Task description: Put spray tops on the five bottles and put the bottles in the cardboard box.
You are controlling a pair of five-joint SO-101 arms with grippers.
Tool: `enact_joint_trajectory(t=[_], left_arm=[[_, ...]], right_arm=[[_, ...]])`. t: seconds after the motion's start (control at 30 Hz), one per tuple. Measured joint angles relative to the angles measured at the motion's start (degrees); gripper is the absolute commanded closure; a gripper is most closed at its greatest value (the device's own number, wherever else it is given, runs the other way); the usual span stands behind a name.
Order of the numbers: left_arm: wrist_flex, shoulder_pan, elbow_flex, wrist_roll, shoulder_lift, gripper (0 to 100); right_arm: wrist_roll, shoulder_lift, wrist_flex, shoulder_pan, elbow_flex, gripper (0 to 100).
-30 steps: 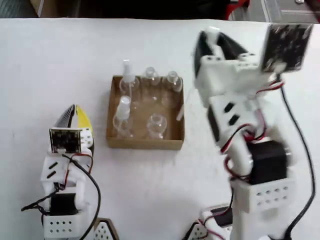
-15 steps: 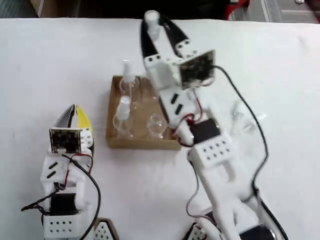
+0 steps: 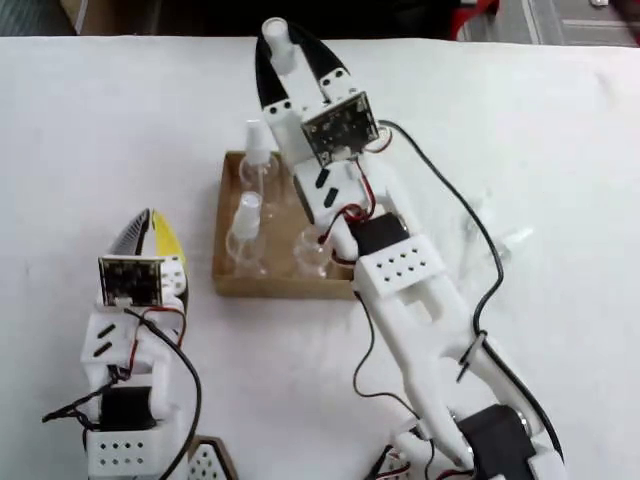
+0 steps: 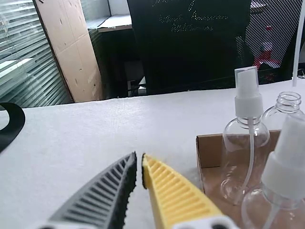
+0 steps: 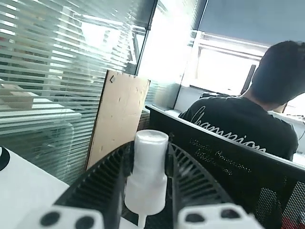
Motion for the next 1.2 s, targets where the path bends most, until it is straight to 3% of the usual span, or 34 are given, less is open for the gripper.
enact_joint_trajectory(t=[0.27,1.2], left_arm=[[0.00,0.00,0.00,0.00,0.00,98],[0.00,0.00,0.00,0.00,0.00,98]], right_arm=[[2.64,4.84,-4.75,0.18,-0.18,98.3],[2.64,5.45,-5.19,0.44,8.18,98.3]])
